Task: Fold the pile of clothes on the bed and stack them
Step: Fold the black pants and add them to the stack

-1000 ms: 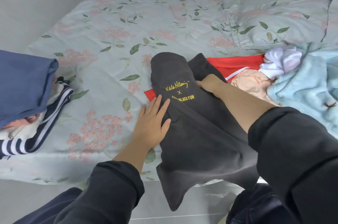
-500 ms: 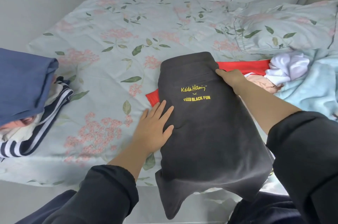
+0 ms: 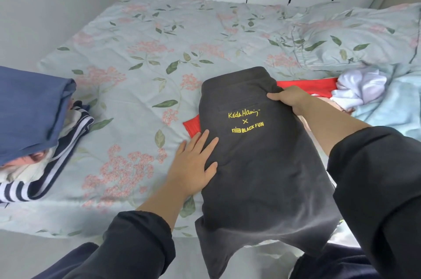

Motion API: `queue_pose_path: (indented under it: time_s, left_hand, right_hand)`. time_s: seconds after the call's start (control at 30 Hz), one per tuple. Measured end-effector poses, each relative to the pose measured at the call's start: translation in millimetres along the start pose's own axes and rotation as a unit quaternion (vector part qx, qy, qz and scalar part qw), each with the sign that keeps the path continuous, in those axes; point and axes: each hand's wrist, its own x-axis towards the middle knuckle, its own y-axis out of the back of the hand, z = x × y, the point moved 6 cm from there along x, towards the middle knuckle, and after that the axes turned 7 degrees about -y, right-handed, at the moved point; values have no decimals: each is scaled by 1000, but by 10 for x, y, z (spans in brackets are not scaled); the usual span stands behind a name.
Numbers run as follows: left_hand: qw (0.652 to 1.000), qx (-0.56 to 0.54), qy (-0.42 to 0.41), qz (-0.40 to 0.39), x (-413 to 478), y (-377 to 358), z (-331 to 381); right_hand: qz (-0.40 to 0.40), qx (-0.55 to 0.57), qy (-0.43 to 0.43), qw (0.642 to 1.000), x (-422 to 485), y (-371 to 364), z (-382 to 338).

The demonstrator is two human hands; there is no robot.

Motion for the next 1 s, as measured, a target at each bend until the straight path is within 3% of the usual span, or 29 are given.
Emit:
queue_pose_path:
  time_s: [0.13, 0.23, 0.3, 0.4, 0.47, 0.53, 0.67, 0.8, 0.9, 1.0]
  left_hand:
    - [999, -35, 4, -2, -18, 56, 3]
    - [984, -170, 53, 9, 63, 296, 3]
    - [957, -269, 81, 75, 192, 696, 27]
    - [940, -284, 33, 189, 437, 1563, 144]
    - [924, -320, 7, 208, 582, 2127, 219]
    - [904, -396, -6, 158, 708, 2559, 308]
    - [882, -465, -59, -38, 757, 2966, 550]
    - [800, -575, -76, -152, 623, 3149, 664]
    - [776, -585, -93, -215, 520, 3169, 722]
    - [796, -587, -38, -144, 509, 3219, 665]
  right_hand:
    - [-7, 94, 79, 992, -280, -16, -162]
    - [-13, 135, 123, 983, -651, 50, -352]
    - [-28, 140, 153, 978, -933, 130, -512]
    - [-84, 143, 196, 966, -1385, 258, -752]
    - [-141, 139, 223, 955, -1689, 315, -901]
    - [-191, 128, 256, 939, -1968, 357, -1043]
    - [-288, 107, 305, 901, -2448, 371, -1277]
    - [-349, 105, 324, 873, -2743, 443, -1432]
    - [-320, 101, 342, 878, -2842, 548, -1546]
    - [-220, 106, 360, 900, -2825, 703, -1648]
